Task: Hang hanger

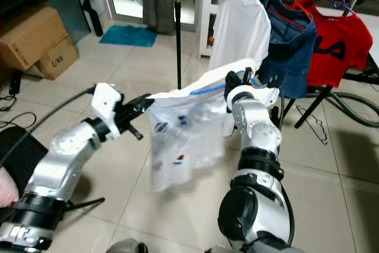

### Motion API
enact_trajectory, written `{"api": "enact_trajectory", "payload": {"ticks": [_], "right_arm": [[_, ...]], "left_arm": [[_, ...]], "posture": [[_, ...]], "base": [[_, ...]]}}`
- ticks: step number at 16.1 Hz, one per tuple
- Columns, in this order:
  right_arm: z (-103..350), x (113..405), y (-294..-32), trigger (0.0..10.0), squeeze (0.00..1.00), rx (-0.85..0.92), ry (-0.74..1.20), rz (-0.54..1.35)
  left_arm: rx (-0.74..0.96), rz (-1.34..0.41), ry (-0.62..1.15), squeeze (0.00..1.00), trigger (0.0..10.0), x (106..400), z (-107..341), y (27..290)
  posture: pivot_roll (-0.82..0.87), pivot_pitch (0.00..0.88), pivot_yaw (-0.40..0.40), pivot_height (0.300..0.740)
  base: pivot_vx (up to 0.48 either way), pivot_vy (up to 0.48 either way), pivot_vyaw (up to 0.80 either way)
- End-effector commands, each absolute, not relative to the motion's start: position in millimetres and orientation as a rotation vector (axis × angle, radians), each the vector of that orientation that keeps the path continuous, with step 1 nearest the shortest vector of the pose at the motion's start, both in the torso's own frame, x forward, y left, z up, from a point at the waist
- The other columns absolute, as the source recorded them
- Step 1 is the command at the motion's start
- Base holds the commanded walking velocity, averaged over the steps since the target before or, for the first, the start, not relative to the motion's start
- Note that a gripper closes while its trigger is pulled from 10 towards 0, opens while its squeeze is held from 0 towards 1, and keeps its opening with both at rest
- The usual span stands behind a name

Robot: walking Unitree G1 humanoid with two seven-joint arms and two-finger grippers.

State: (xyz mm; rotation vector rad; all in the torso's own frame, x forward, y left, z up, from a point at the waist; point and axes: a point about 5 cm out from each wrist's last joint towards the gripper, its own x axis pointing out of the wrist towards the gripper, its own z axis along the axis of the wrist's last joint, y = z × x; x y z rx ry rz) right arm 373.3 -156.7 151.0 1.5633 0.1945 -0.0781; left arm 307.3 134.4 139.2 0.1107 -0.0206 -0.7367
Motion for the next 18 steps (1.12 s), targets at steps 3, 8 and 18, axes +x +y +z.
{"api": "enact_trajectory", "payload": {"ticks": [3,8,18], "right_arm": [[155.1,372.6,-167.3,10.0,0.0,1.504,0.15,-0.125],[149.3,373.6,-160.4,10.0,0.0,1.369,0.176,-0.199],[131.1,365.6,-147.9,10.0,0.0,1.152,0.266,-0.191]], "left_arm": [[0.122,-0.809,-0.02,0.0,0.0,297.9,138.6,126.2],[0.156,-0.932,-0.041,0.0,0.0,294.1,144.5,84.6],[0.205,-0.943,-0.092,0.0,0.5,296.7,168.4,56.9]], "posture": [[0.01,0.0,-0.021,0.74],[0.01,0.0,-0.021,0.74],[0.01,0.0,-0.021,0.74]], "base": [[0.0,0.0,0.0],[0.0,0.0,0.0],[0.0,0.0,0.0]]}}
